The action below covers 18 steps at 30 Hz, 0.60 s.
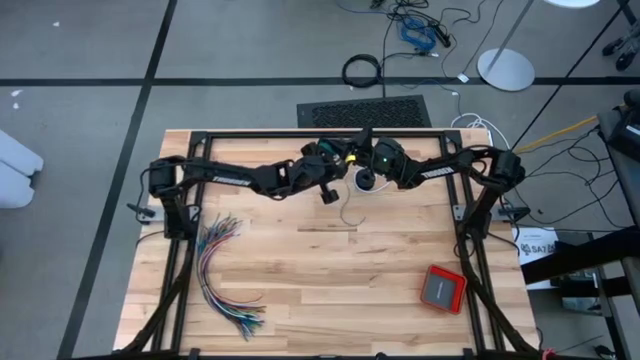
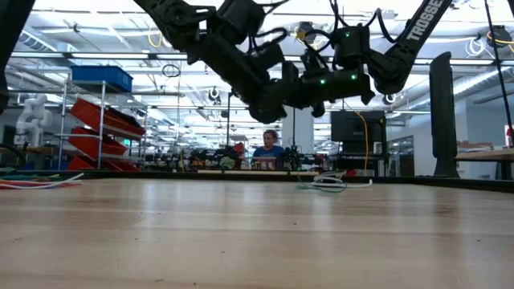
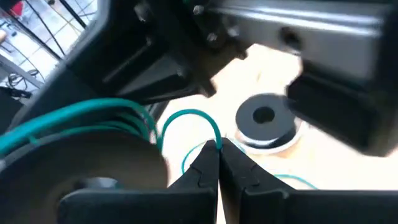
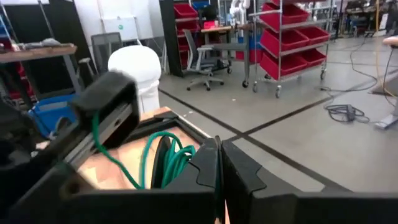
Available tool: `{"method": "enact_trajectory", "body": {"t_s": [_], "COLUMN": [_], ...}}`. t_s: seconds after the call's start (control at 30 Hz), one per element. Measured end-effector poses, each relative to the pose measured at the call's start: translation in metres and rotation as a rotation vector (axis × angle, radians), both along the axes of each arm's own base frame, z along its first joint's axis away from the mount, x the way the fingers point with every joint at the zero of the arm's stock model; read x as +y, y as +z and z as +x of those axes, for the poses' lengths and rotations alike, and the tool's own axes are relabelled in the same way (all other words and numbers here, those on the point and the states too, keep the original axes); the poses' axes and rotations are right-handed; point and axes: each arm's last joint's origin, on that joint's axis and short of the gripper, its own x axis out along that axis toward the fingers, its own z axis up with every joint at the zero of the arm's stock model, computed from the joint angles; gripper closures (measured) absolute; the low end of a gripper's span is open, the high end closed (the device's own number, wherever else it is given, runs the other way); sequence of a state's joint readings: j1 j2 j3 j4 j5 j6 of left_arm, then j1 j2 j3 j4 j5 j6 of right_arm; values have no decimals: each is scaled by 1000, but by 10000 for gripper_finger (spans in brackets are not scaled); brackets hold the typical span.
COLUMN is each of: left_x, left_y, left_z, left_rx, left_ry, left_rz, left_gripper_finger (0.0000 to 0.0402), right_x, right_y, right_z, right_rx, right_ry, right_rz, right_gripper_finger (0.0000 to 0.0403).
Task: Coil cords
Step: Coil the green wire onto the spool
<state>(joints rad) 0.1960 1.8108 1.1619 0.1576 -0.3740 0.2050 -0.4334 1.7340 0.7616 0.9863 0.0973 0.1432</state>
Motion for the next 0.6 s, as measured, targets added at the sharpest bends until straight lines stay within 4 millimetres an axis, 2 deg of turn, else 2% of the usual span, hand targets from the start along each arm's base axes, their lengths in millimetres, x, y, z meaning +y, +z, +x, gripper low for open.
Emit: {"method": "enact_trajectory", "body": {"t_s": [0.27, 0.47, 0.6], "left_x": [-1, -4, -4], "left_y": [7, 29, 48], "left_z": [-6, -22, -34], "left_rx": [96, 113, 119], "left_ry": [-12, -13, 8], "left_rz": [-2, -3, 58], "left_gripper_finger": [402, 402, 402], "right_x": [2, 2, 3], "right_y": [-4, -6, -6], "right_z": [1, 1, 1], "right_rx": [42, 59, 60], "right_ry": [29, 30, 53], "right_rz": [20, 22, 23], "right_gripper_finger": [403, 403, 403]}}
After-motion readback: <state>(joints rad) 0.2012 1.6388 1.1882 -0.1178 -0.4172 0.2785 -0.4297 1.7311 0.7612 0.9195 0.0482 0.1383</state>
